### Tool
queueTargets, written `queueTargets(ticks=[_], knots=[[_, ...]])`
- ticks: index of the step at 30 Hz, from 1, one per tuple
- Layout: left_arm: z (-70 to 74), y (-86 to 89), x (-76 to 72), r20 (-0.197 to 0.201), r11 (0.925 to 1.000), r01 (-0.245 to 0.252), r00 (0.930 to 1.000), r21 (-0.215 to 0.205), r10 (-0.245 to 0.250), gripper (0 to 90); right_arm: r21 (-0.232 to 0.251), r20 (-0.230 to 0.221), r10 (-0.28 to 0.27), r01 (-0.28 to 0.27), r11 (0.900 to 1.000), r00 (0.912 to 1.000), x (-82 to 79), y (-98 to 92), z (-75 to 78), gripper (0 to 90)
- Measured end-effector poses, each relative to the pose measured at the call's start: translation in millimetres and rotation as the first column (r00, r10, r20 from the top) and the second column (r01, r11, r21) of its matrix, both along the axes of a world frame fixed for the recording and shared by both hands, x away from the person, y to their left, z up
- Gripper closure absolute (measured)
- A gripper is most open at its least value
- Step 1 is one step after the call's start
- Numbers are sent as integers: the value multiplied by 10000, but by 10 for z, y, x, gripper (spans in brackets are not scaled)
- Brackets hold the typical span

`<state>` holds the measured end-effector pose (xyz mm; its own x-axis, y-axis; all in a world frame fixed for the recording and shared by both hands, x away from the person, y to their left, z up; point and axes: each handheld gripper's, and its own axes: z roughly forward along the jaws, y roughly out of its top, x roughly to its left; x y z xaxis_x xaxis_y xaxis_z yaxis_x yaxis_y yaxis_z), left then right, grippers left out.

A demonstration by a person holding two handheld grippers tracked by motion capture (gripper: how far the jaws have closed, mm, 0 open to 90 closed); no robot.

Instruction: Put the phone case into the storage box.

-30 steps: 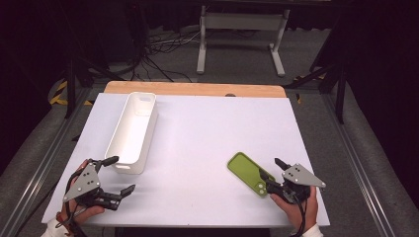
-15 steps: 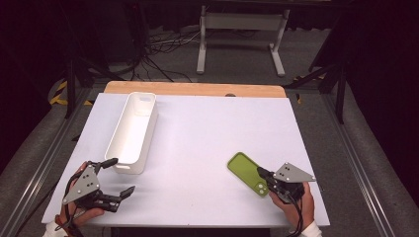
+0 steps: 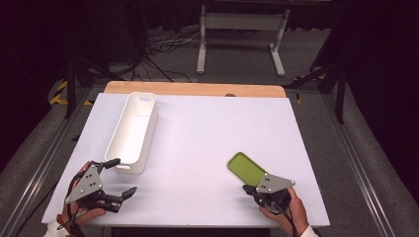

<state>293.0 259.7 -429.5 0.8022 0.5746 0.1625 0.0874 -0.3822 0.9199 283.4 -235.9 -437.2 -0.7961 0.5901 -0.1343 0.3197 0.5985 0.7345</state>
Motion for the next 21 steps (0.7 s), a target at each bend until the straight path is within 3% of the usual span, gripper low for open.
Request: queueTargets(ticks=[16,21], knots=[[3,13,-8,-33,10000,6,10000,-46,-6,36,-737,-471,-277,242,9970,9985,28,-99,-109,900],[11,14,-20,0,10000,63,10000,58,-63,37,-942,-212,-498,476,9944,9985,17,-132,-102,900]])
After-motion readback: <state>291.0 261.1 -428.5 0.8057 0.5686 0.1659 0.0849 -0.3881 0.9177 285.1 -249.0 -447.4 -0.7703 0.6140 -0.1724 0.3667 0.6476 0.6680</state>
